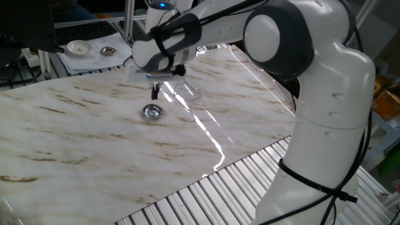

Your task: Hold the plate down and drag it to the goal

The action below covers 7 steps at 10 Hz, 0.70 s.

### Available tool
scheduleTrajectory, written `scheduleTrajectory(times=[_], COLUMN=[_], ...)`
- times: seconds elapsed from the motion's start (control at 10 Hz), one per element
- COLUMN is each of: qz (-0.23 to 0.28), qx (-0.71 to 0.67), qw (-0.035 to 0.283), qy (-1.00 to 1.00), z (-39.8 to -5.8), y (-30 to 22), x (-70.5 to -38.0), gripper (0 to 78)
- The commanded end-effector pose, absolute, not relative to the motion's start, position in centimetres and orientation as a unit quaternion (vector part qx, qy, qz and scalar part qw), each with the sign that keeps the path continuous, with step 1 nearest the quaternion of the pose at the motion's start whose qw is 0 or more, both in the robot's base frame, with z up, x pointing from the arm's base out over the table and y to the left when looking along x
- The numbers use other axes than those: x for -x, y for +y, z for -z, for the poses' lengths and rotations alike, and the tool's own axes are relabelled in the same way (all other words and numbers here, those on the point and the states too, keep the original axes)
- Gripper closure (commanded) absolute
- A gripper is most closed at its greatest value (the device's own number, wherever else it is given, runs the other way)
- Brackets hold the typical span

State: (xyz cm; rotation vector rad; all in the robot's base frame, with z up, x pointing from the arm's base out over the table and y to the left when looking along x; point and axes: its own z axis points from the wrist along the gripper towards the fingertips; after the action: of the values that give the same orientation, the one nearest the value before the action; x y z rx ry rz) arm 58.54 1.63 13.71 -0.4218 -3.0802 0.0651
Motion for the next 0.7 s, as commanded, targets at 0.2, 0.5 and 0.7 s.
scheduleTrajectory(times=[0.2,0.5,0.7], qz=[-0.019,-0.018,-0.018], qx=[0.131,0.131,0.125], qw=[0.002,-0.006,-0.004], qy=[-0.991,-0.991,-0.992], z=[-10.8,-9.2,-8.8], y=[1.9,2.2,2.1], x=[-58.4,-58.7,-58.9], gripper=[77.6,77.6,77.6])
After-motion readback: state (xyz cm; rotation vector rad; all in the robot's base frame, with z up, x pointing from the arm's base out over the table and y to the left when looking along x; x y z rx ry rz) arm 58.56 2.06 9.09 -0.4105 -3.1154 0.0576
